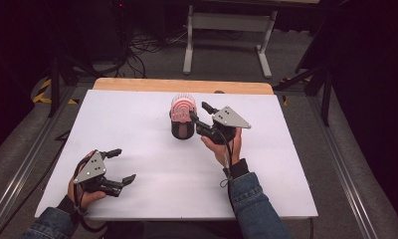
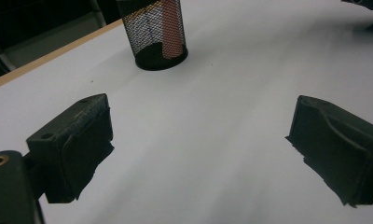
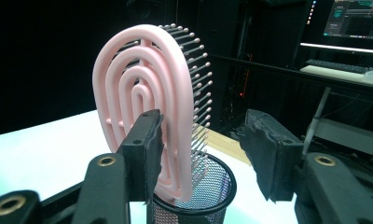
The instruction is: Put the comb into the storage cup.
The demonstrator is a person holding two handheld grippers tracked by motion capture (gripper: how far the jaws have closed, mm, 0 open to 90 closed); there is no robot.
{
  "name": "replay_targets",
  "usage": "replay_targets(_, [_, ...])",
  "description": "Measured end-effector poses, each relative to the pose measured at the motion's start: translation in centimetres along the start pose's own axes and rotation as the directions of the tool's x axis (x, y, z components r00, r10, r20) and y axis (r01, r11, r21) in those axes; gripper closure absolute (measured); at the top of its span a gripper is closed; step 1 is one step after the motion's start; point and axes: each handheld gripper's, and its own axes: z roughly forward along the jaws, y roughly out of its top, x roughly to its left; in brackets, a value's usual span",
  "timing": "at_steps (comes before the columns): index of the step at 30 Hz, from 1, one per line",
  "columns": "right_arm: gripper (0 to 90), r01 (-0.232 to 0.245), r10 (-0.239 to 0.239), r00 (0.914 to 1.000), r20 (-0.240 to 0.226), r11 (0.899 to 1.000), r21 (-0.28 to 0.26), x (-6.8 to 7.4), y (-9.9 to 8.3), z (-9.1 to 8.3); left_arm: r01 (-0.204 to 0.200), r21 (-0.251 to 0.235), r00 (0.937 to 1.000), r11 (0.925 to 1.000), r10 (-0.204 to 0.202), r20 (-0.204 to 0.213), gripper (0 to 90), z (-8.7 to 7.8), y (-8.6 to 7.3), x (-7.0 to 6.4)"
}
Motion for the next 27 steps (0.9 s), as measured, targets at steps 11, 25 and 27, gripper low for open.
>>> replay_targets(11, [43.9, 0.009, -0.009, 0.9999, 0.012, 1.0, -0.014, -0.2, 0.4, -0.6, -0.001, 0.0, 1.0, 1.0, 0.001, 0.002, 7.1, 0.0, 0.0, 0.0])
replay_targets(25, [34.2, 0.051, -0.051, 0.9982, 0.031, 0.999, -0.016, 0.0, 1.2, -1.1, -0.007, 0.007, 1.0, 1.0, 0.007, 0.0, 7.1, 0.0, 0.1, 0.0])
replay_targets(27, [32.2, 0.064, -0.064, 0.9974, 0.033, 0.998, -0.011, 0.0, 1.3, -1.1, -0.007, 0.005, 1.0, 1.0, 0.007, 0.0, 7.1, 0.0, 0.1, 0.0])
